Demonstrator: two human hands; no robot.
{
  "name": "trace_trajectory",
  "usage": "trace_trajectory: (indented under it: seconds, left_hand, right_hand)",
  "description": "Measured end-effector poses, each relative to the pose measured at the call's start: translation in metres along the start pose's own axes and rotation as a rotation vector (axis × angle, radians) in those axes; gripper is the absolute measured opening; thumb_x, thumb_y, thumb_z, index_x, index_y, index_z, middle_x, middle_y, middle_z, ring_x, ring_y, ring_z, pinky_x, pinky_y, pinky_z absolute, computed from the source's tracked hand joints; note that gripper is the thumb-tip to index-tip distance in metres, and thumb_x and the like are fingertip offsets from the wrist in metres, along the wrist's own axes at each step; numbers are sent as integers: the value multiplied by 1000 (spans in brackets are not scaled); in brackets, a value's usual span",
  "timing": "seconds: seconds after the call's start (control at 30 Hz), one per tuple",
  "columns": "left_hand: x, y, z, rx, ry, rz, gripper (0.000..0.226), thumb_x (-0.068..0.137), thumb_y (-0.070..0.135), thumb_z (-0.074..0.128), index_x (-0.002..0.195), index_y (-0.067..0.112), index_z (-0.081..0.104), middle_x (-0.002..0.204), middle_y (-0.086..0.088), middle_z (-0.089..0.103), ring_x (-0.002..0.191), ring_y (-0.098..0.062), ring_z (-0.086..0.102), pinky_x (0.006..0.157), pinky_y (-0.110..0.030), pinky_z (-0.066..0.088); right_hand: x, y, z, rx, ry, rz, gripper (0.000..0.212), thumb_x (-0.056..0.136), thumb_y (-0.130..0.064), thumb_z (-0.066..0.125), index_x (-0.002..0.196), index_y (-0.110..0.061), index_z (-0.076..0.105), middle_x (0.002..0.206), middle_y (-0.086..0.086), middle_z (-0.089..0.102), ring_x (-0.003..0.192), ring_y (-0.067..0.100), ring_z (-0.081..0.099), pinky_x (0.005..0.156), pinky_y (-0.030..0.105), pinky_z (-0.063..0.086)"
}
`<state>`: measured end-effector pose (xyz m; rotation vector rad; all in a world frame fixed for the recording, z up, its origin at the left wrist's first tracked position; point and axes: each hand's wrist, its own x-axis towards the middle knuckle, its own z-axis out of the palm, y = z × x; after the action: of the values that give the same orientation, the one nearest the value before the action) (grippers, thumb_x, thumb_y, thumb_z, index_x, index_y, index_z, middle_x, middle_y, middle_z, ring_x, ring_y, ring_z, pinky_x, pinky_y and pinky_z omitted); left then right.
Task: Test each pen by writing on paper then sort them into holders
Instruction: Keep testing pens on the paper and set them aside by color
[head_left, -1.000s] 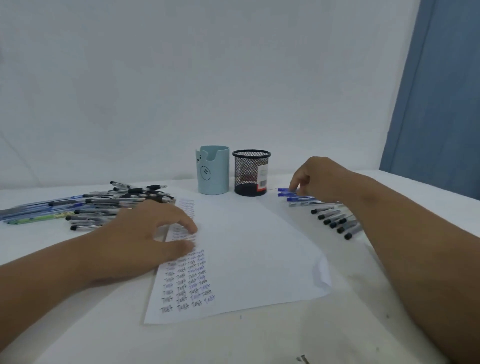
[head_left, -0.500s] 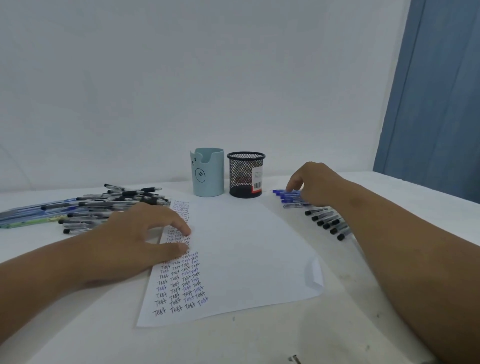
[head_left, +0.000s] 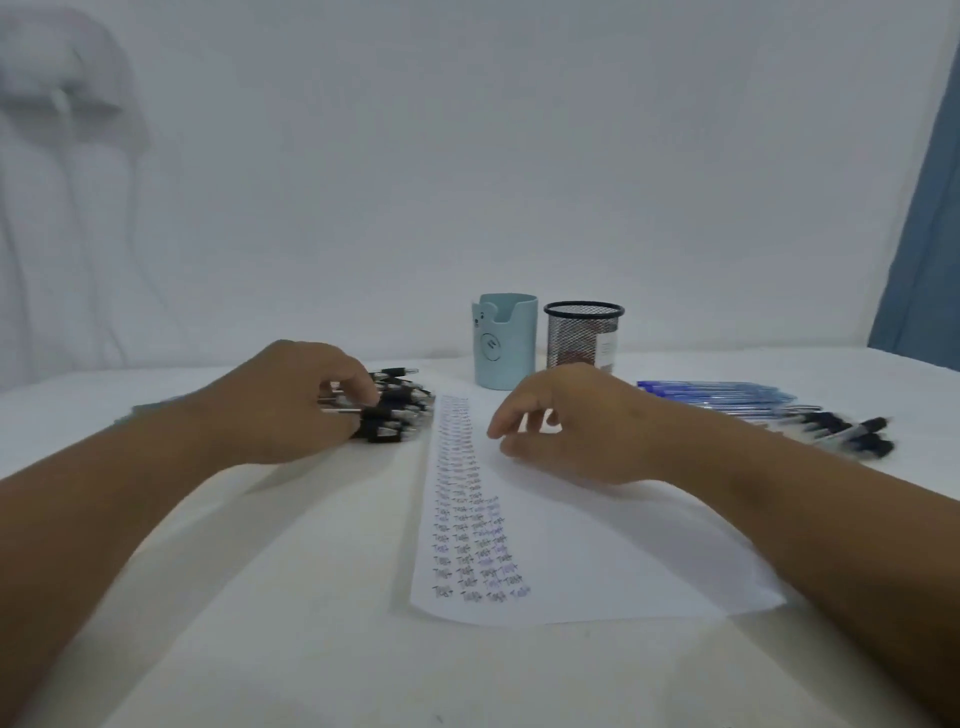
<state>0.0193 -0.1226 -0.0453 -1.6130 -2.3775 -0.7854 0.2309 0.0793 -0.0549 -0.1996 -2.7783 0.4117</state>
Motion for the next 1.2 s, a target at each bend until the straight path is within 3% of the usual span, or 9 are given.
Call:
trace_trajectory:
  seconds: [0.33,0.47,0.6,0.7,0.77,0.83,0.93,1.07,1.2]
  left_hand:
    - [-1,-16,-2,147,-64,56,22,78,17,83,82,32,68,85,18,66,88,13,56,71,-2,38]
    - [-1,-15,1,106,10,7,22,85,19,78,79,37,67,87,17,66,83,1,60,76,-16,45]
    - [2,2,-2,-236,323,-30,9,91,14,71,90,22,71,80,5,70,53,3,54,59,-12,42]
    - [6,19,-6,-732,530,-167,6,93,12,70,92,16,66,85,0,74,69,-10,67,71,-28,53]
    - [6,32,-4,-1137,484,-251,6,93,5,68,92,7,62,93,-9,69,79,-19,74,74,-26,58]
    - [4,40,3,-1401,353,-269,7,94,-1,62,88,2,58,93,-12,62,86,-26,76,75,-22,59]
    - [-1,47,14,-1493,194,-278,14,89,-6,60,82,5,57,88,-16,64,90,-30,76,75,-22,60]
    - [-9,50,22,-1121,124,-241,14,77,0,76,85,5,66,91,-24,73,90,-37,75,72,-31,63]
    - [-14,55,26,-925,130,-168,20,70,10,81,86,3,70,85,-21,76,87,-34,75,80,-42,61]
  right_hand:
    - [-1,2,8,-24,-43,-17,10,93,-33,68,99,-36,75,95,-21,68,91,-1,59,74,9,41]
    - [-1,1,9,-37,-39,-8,11,93,-35,67,100,-36,75,96,-21,68,92,0,59,75,9,41]
    - [-2,-1,8,-24,-46,4,10,93,-34,67,99,-37,74,95,-22,68,91,-1,59,75,9,42]
    - [-3,-3,7,-42,-31,12,12,93,-34,67,103,-38,72,97,-20,69,92,0,61,76,10,44]
    - [-3,-4,7,-28,34,33,15,93,-35,67,108,-36,72,95,-18,70,91,2,62,79,14,47]
    - [-1,-8,7,104,114,81,18,95,-37,64,110,-31,70,92,-12,72,85,7,64,78,18,48]
    - [1,-16,7,586,159,160,22,103,-30,53,111,-16,69,88,1,76,73,15,65,73,27,51]
    - [2,-20,-2,1108,261,224,24,105,-20,47,108,-3,63,81,8,72,66,21,62,64,28,53]
    - [-2,-24,-11,1458,118,273,30,94,-33,55,110,-9,62,90,11,74,71,23,69,67,29,59]
